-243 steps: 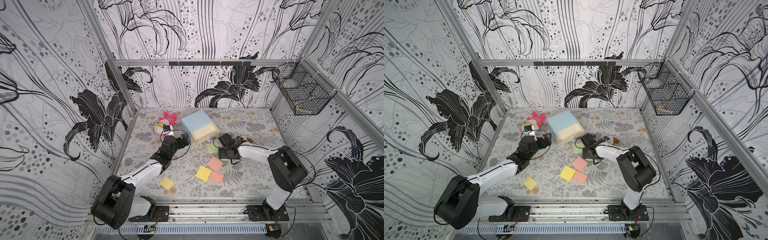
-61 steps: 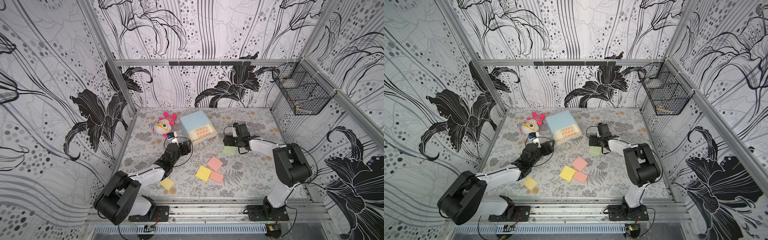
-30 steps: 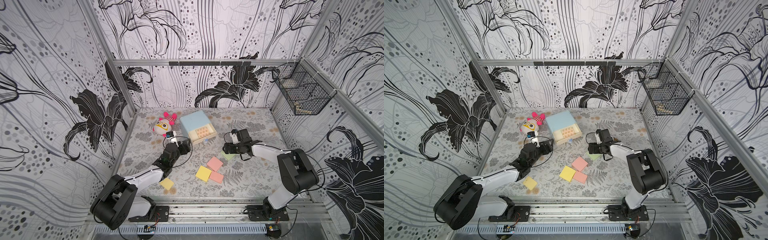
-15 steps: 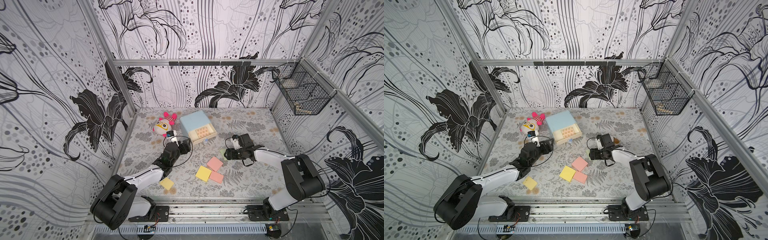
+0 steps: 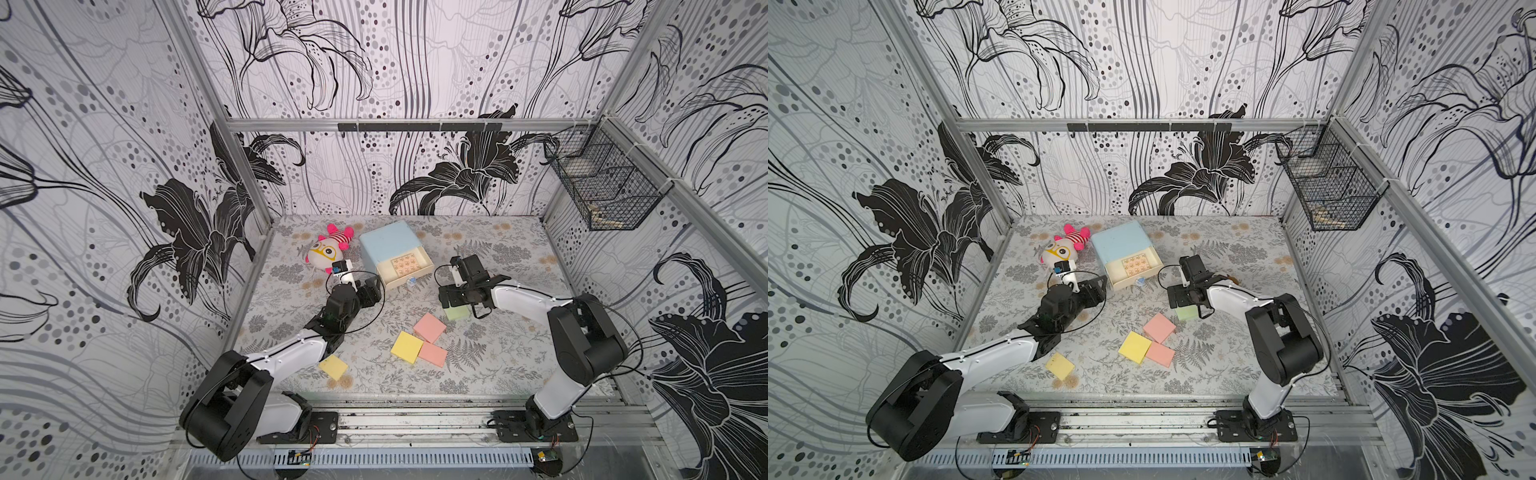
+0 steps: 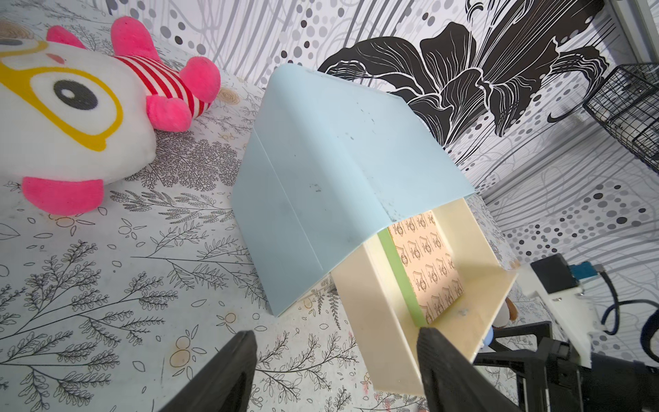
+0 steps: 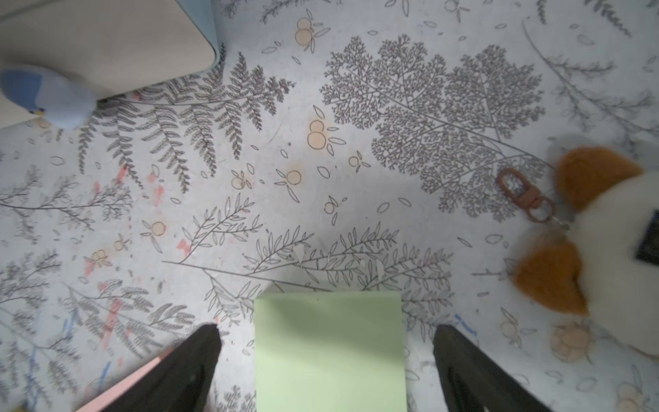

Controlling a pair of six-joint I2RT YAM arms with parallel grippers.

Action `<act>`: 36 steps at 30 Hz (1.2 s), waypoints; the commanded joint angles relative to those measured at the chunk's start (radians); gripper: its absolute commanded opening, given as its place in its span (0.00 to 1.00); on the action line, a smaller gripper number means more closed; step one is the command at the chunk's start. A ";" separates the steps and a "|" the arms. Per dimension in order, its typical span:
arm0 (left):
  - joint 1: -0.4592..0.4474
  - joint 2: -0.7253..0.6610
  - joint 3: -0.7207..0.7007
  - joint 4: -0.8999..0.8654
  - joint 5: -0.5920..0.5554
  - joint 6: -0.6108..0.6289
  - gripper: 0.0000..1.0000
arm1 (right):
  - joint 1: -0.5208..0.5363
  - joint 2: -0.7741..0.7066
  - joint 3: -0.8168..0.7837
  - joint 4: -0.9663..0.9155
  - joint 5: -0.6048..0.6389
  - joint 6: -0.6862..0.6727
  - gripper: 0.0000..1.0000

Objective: Please put the sticky notes in the drawer by color
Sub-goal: Pick up the sticky notes from the center of the board.

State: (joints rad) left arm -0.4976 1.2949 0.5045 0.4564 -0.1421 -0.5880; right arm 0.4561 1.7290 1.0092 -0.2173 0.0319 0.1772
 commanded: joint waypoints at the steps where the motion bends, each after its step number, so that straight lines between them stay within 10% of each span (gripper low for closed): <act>1: -0.001 -0.022 0.006 0.013 -0.027 0.019 0.76 | 0.023 0.053 0.036 -0.008 0.043 -0.035 0.99; 24: -0.001 0.021 0.024 0.033 -0.005 0.015 0.76 | 0.032 0.070 -0.001 -0.021 0.080 -0.029 0.81; 36: -0.001 0.006 0.018 0.030 -0.002 0.012 0.76 | 0.029 0.095 -0.003 -0.010 0.080 -0.025 0.88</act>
State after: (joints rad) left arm -0.4976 1.3079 0.5045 0.4549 -0.1532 -0.5873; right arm 0.4839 1.8023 1.0252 -0.2211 0.1059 0.1448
